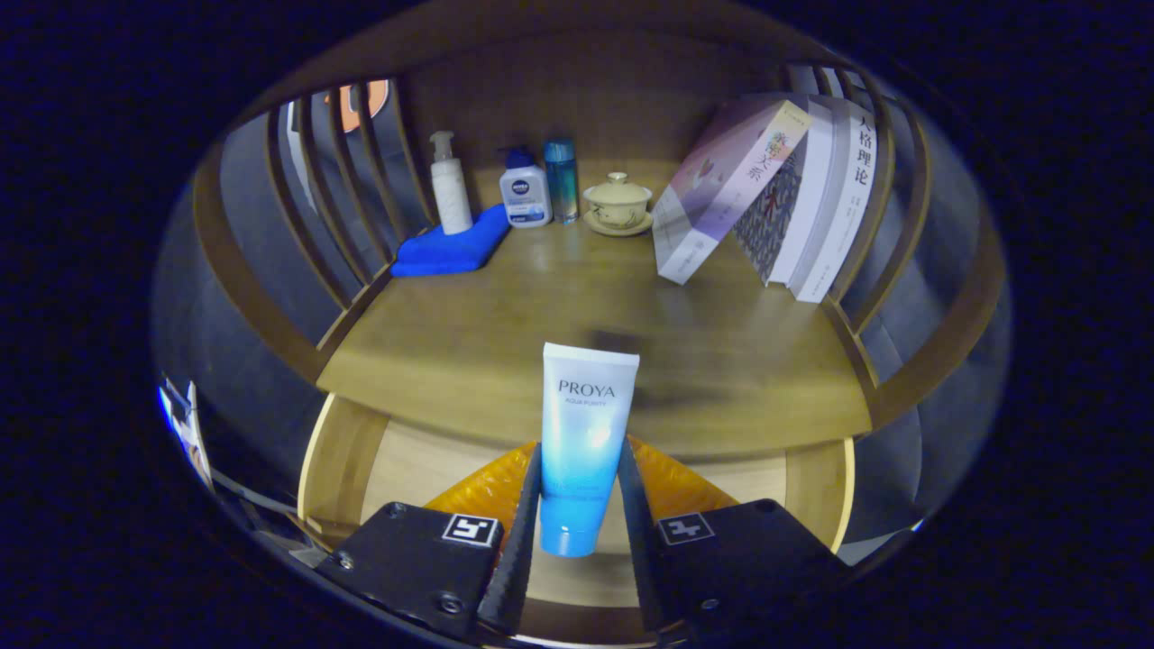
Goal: Pull open the drawer, take out the items inside it, and place them on the countertop above the cabinet.
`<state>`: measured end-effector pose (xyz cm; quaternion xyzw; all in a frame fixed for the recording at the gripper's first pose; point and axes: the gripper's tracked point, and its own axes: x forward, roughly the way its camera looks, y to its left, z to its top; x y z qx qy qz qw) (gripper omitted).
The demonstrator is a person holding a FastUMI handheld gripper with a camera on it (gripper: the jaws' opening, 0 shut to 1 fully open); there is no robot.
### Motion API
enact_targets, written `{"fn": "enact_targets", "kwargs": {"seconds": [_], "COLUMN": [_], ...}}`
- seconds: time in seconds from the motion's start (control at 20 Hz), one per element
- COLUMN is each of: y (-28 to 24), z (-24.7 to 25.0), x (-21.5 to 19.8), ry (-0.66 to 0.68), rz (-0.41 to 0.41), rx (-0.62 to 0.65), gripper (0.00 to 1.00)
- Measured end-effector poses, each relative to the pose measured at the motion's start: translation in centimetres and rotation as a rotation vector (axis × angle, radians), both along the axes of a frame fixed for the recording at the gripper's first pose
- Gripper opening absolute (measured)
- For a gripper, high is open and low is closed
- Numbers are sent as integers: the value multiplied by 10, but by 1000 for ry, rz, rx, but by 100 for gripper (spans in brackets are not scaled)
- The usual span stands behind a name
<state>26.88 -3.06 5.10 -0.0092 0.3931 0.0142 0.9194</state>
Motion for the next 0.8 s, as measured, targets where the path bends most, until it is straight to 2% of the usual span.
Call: {"fn": "enact_targets", "kwargs": {"seconds": [0.4,0.6,0.8], "y": [1,1,-1], "z": [-8,-23,-19], "x": [63,81,78], "ry": [-37,-61,-107], "rz": [-44,-76,-87], "rx": [-5,10,-8], "gripper": [51,51,51]}}
